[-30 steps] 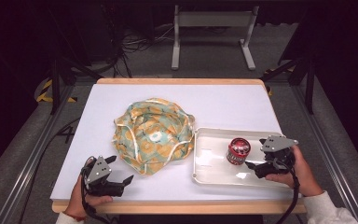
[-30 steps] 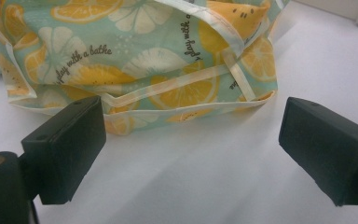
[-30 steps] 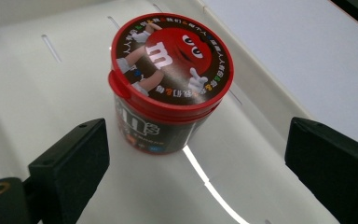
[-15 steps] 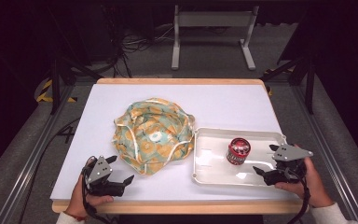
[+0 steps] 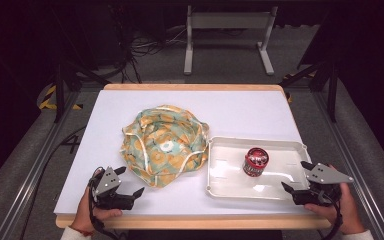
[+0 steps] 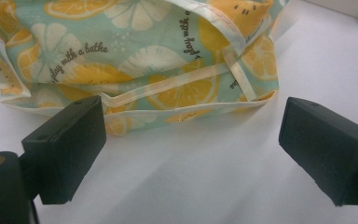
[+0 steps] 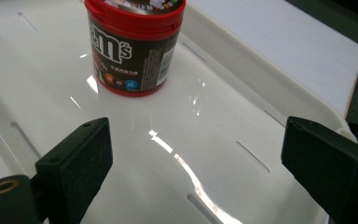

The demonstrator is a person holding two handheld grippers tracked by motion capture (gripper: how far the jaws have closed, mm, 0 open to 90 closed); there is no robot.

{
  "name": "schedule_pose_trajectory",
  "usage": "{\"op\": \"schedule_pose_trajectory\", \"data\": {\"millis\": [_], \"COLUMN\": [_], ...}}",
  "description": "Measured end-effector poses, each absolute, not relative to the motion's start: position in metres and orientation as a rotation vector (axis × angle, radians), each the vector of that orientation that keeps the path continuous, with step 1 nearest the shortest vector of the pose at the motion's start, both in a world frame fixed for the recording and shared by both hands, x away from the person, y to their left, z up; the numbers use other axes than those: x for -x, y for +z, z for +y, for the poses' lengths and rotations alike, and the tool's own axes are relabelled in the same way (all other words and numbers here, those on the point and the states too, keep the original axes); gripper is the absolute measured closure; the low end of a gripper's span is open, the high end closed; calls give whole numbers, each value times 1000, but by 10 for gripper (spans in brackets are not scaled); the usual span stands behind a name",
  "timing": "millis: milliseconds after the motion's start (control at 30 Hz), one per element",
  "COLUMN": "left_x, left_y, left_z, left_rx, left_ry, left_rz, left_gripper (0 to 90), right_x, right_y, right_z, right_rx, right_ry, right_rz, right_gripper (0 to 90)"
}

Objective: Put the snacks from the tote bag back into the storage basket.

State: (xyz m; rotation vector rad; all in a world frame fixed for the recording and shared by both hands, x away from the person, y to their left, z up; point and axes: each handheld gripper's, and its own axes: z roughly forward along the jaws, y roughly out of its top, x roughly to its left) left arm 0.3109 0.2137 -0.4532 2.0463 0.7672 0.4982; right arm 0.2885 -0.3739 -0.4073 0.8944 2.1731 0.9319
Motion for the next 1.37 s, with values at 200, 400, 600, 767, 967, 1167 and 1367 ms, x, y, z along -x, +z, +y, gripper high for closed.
{"op": "schedule_pose_trajectory", "data": {"millis": [200, 400, 600, 767, 967, 1167, 1367], "left_x": [-312, -313, -317, -319, -318, -317, -319], "left_y": [-453, -453, -454, -454, -454, -454, -453], "left_z": [214, 212, 211, 211, 211, 212, 209], "left_rx": [-2042, -2049, -2058, -2056, -2058, -2052, -2058], "left_ry": [501, 496, 498, 498, 500, 500, 498], "left_rz": [770, 770, 767, 770, 773, 782, 778], "left_gripper": [79, 79, 79, 78, 78, 78, 77], "right_x": [-278, -267, -266, -268, -269, -270, -269], "right_y": [-413, -416, -417, -419, -420, -419, -420], "right_z": [-384, -396, -402, -403, -400, -398, -398], "right_rx": [-926, -967, -985, -988, -977, -970, -979], "right_ry": [941, 961, 965, 976, 964, 983, 975], "right_rz": [2143, 2086, 2089, 2100, 2123, 2122, 2123], "right_gripper": [86, 85, 85, 85, 85, 84, 88]}}
